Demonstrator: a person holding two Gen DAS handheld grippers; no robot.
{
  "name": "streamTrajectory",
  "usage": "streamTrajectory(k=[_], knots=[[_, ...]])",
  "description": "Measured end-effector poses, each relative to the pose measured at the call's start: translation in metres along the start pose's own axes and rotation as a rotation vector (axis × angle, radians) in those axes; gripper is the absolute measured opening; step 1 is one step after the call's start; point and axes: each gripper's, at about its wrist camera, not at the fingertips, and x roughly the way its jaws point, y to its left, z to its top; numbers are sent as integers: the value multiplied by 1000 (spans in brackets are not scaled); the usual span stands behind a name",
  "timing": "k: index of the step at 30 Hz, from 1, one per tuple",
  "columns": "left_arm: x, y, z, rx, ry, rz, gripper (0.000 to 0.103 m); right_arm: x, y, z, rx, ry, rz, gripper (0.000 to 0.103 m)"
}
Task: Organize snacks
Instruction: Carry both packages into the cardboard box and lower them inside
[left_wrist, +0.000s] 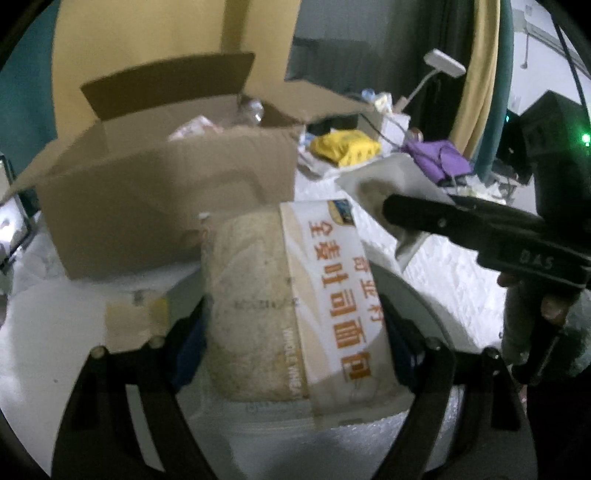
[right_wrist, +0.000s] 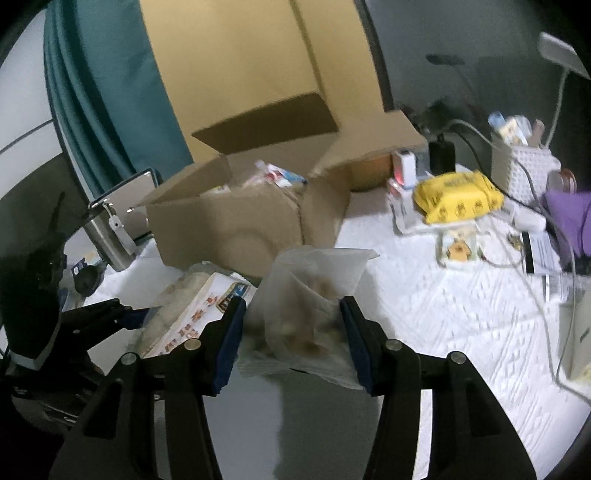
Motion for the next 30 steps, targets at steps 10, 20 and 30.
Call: streamTrajectory(k=[10, 20, 30], knots=[[-45, 45, 22, -33, -119, 43, 83, 1, 36, 33, -71, -35, 6, 55], [-63, 95, 56, -56, -207, 85, 83, 19, 60, 68, -116, -56, 5, 55], [-49, 132, 84, -103, -241, 104, 83, 44, 66, 100, -125, -75, -9, 55]])
